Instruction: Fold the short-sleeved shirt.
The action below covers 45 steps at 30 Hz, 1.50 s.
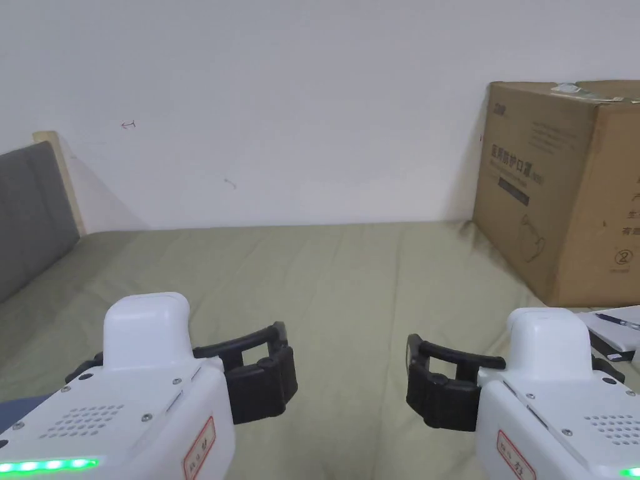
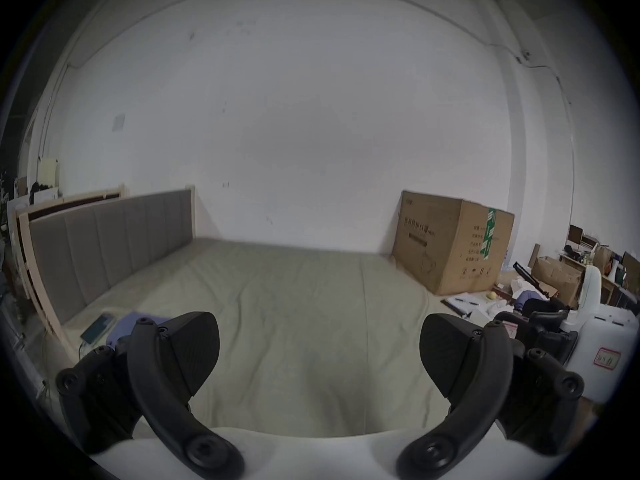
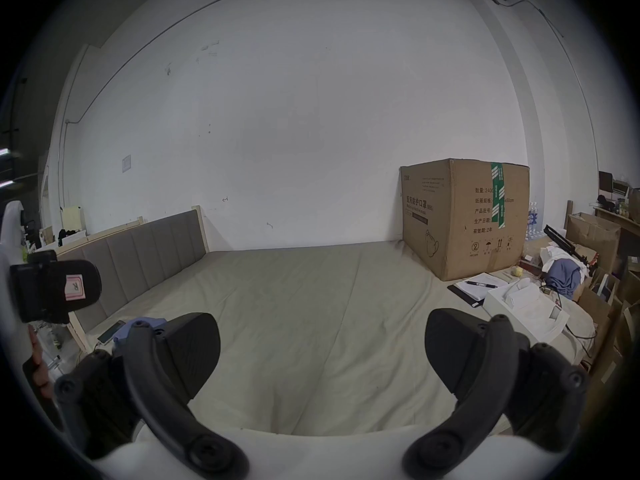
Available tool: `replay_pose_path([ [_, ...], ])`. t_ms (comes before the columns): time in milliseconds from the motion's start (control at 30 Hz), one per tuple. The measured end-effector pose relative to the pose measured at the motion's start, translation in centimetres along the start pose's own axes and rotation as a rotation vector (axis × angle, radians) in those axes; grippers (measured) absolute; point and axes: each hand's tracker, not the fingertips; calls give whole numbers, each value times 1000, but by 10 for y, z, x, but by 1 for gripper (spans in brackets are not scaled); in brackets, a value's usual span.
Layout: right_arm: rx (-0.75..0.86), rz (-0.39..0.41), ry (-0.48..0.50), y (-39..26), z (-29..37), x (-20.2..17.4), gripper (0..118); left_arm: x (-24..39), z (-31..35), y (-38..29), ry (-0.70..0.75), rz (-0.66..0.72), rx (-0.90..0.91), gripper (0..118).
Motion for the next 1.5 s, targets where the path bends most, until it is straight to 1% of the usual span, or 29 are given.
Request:
replay_pose_path([
  [33, -1, 2, 1, 0, 1, 1, 118, 3, 1, 1, 21, -13, -31, 115],
  [67, -4, 8, 11, 2, 1, 2, 118, 5, 1, -1, 13, -41, -23, 115],
  [100, -9, 11, 12, 3, 1, 2, 118, 6, 2, -3, 7, -61, 2, 115],
  [167, -3, 20, 2, 3, 2, 1, 118, 12, 5, -6, 46, -110, 57, 115],
  [233, 7, 22, -7, 3, 3, 1, 118, 16, 6, -5, 82, -108, 47, 115],
  [400, 4, 4, -2, 5, 2, 2, 118, 20, 8, -4, 83, -132, 53, 115],
  [500, 4, 14, -11, 5, 1, 0, 118, 22, 9, -4, 109, -164, 66, 115],
  [567, 0, 16, -9, 4, 1, -1, 118, 22, 10, -4, 96, -166, 67, 115],
  [800, -7, 28, -9, 1, 0, -4, 118, 19, 4, -6, 90, -148, 58, 115],
  [1033, -18, -1, -12, -2, -2, 0, 118, 16, 3, -8, 74, -124, 36, 115],
  [1300, -28, -7, -13, -4, -3, 2, 118, 16, 1, -9, 56, -86, -3, 115],
  [1400, -27, -13, -10, -4, -3, 3, 118, 14, 0, -5, 32, -57, -70, 115],
  [1500, -28, -14, -17, -4, -4, 3, 118, 13, 2, -5, 45, -45, -45, 115],
])
